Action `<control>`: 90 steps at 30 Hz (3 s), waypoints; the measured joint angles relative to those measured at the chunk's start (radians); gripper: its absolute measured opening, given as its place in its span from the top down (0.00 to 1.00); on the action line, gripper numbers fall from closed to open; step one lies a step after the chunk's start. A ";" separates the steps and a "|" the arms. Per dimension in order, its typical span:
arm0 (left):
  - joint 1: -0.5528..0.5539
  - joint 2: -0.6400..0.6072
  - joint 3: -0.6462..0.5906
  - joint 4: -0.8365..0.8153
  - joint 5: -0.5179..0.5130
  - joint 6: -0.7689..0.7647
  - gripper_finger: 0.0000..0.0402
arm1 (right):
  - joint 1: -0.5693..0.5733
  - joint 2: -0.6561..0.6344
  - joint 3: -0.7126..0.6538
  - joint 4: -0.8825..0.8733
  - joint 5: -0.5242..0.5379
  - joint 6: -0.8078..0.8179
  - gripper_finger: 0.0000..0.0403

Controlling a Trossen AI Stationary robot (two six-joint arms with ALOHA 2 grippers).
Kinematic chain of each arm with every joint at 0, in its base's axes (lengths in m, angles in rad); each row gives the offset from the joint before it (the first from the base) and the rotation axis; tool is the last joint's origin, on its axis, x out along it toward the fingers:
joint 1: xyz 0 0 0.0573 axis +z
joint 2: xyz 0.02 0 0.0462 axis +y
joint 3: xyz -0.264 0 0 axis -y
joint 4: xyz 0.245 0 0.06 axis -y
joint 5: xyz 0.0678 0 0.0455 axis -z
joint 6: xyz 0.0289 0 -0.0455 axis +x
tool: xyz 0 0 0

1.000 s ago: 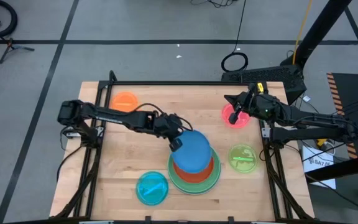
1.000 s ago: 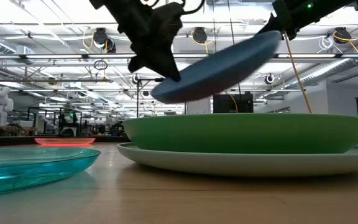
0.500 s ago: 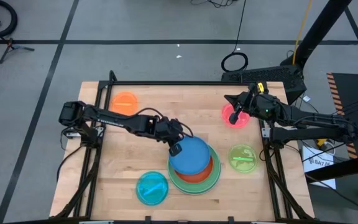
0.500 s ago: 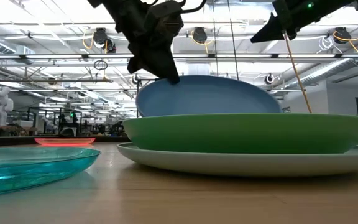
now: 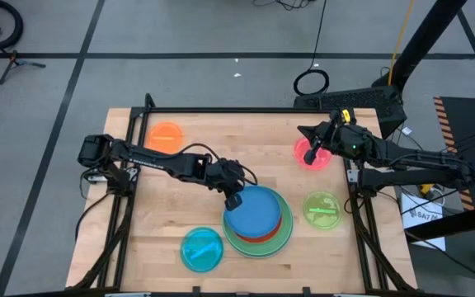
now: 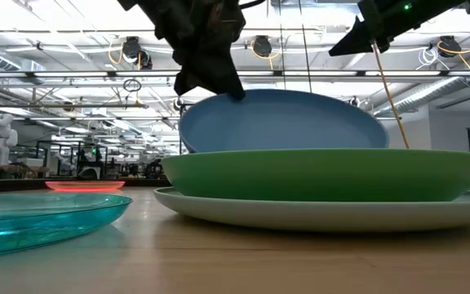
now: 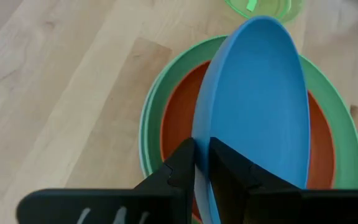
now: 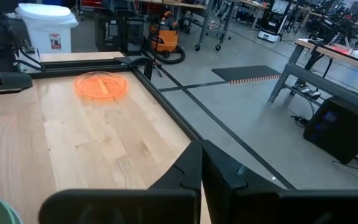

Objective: Stack plastic plates
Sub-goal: Stack the blue plate on the dark orange plate

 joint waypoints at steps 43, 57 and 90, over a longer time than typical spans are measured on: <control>-0.019 -0.001 0.000 0.018 0.019 0.053 0.88 | 0.000 0.000 0.000 0.000 0.000 -0.002 1.00; -0.018 -0.001 0.000 0.018 -0.008 0.071 0.88 | 0.000 0.000 0.000 0.000 0.000 -0.004 1.00; -0.004 -0.001 0.000 0.021 0.038 0.122 0.92 | 0.000 0.000 0.000 0.000 0.001 -0.014 1.00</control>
